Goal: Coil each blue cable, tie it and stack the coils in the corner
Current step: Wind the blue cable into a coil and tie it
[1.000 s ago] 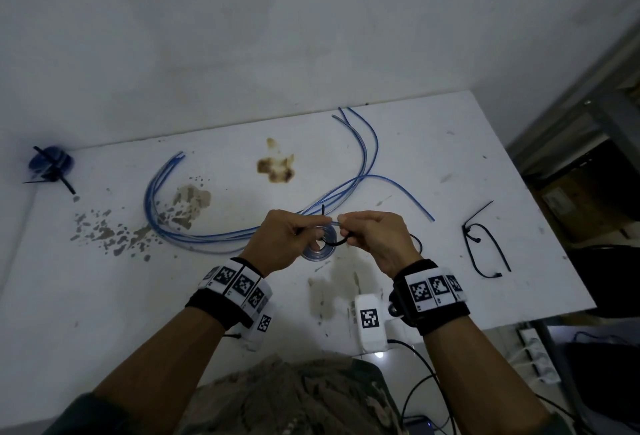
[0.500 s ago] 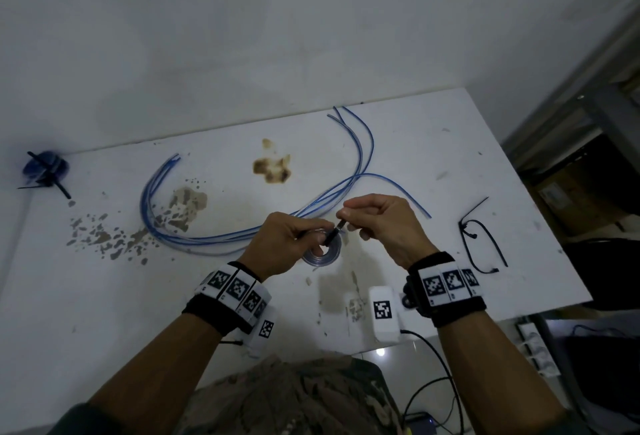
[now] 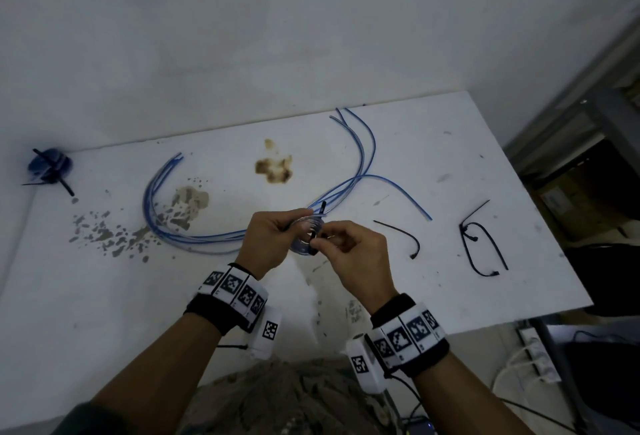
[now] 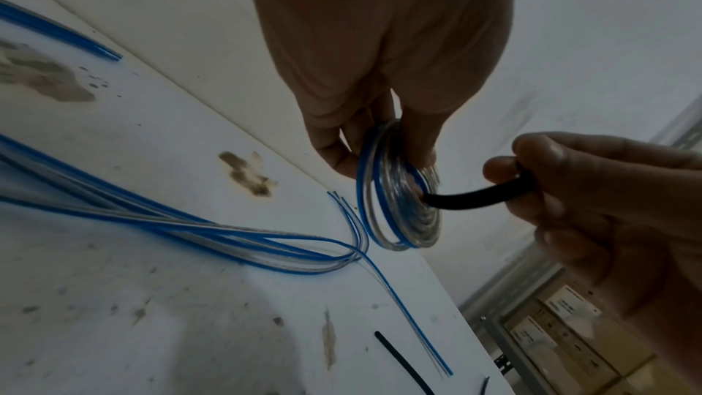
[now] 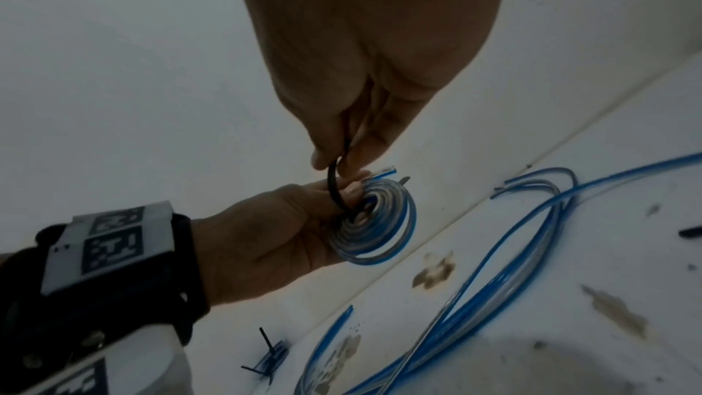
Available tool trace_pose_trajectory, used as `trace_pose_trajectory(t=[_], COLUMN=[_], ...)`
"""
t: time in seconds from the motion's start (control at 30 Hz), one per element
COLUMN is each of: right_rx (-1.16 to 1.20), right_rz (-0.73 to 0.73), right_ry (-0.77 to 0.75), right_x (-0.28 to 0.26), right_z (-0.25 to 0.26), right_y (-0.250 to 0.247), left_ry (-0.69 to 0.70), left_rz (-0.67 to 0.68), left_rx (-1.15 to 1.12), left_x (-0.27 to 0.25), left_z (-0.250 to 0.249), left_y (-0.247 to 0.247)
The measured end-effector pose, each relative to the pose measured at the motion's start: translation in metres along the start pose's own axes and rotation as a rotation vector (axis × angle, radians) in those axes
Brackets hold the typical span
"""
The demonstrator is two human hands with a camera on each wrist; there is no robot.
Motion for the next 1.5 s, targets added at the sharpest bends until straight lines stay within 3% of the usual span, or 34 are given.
trace_pose_trajectory(t=[0.23,0.33,0.47,0.57,0.7,0.8,0.9,0.97,1.2,1.3,1.5], right_rx=[0.393,0.542,0.731,0.682,0.442,0.324,0.466,0.540,0.402,0.286,0.390], right_rz=[-0.235,-0.181,-0.171,-0.197,-0.253,-0.199,0.007,-0.001,-0.252,-0.234,-0.108], right_ry=[0.352,0.538,0.667,0.638,0.539,0.724,0.907,0.842,0.412,0.272,0.346], right_x=[0.014,0.020,0.019,0.017,0.011,0.001,-0.006,-0.006,0.000,-0.001,0.004], right_z=[-0.006,-0.008,-0.010,-0.009,-0.009,-0.014,-0.012,-0.007,-0.008,-0.008,-0.013], right_y=[-0.011,-0.012,-0.008,-0.005,0.002,0.005,0.011,0.013,0.011,0.010,0.001], left_ry=[0.016,0.034,0.026,-0.038,-0.083,-0.090,-0.076,-0.074,-0.098,-0.137,-0.293], left_rz=[0.053,0.086,0.083,0.091,0.094,0.100,0.135,0.147,0.151,0.162,0.173], left_rx=[-0.090,-0.098,-0.113,-0.194,-0.260,-0.268,-0.218,-0.180,-0.162,-0.172,-0.334], left_x=[-0.012,-0.012,-0.010,-0.011,-0.012,-0.013,-0.014,-0.016,-0.016,-0.016,-0.017], left_z=[-0.004,-0.008,-0.011,-0.010,-0.008,-0.010,-0.010,-0.008,-0.006,-0.005,-0.009], left_y=[0.004,0.006,0.008,0.009,0.011,0.010,0.011,0.013,0.012,0.013,0.011])
Point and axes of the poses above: each hand's wrist, its own x-axis towards the middle knuckle, its own y-axis out of the palm, z = x × y, the point moved 3 cm from there along x, towards the middle knuckle, and after that the axes turned 9 degrees about x, right-handed, at the moved point
